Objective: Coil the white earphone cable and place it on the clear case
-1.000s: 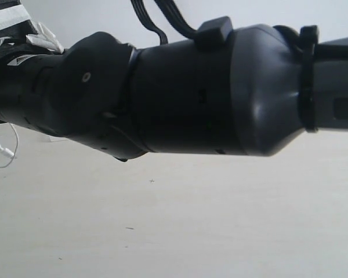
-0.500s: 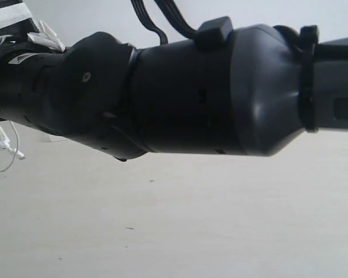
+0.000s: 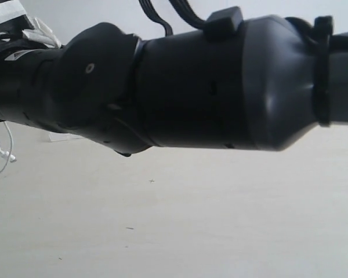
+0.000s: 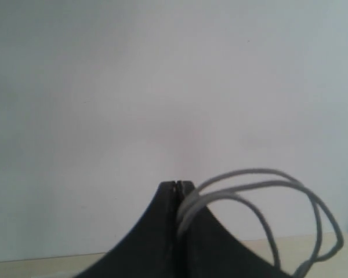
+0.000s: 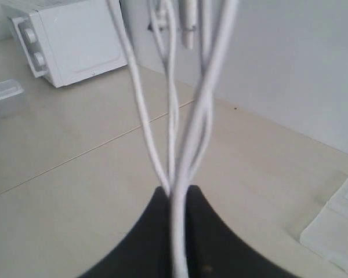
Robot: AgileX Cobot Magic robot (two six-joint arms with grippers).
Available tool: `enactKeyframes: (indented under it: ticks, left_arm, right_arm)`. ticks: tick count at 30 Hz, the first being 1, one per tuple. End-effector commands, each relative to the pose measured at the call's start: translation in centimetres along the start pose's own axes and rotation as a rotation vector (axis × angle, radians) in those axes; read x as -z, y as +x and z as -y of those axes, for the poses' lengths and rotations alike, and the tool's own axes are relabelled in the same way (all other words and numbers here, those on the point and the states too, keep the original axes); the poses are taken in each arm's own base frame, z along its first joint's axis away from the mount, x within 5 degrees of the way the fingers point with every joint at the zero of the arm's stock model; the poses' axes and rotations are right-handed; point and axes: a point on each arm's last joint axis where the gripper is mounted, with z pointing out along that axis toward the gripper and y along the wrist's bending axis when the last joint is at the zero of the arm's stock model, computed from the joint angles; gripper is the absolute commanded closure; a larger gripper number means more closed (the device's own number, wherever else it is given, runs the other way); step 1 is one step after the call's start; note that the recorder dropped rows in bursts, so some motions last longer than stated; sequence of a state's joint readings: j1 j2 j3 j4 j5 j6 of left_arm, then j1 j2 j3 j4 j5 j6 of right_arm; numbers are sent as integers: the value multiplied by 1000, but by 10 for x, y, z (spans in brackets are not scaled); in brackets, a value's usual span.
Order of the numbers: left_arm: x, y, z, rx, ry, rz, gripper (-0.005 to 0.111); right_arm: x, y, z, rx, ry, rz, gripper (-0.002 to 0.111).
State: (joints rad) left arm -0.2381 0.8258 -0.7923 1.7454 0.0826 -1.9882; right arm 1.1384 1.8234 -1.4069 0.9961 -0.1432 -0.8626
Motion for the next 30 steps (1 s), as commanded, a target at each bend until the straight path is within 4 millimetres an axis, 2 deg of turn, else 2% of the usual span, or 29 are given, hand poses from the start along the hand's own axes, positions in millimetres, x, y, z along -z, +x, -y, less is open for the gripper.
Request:
enactKeyframes:
  ticks: [1,9,15,23,30]
  left_arm:
    - [1,-1,-3,-26,-32,14,107]
    - [1,19,-12,-34,-90,-29,107]
    - [3,17,-13,-35,-104,-18,107]
    - [4,17,-13,-29,-97,-16,107]
    - [3,20,-6,-22,-21,-48,107]
  right_arm:
    - [9,-11,-4,34,-32,13,108]
    - [12,-11,-8,36,-85,-19,108]
    - [25,-15,-12,60,-136,-40,108]
    - [56,-13,13,46,-105,-67,108]
    - [52,-7,15,45,-120,-100,108]
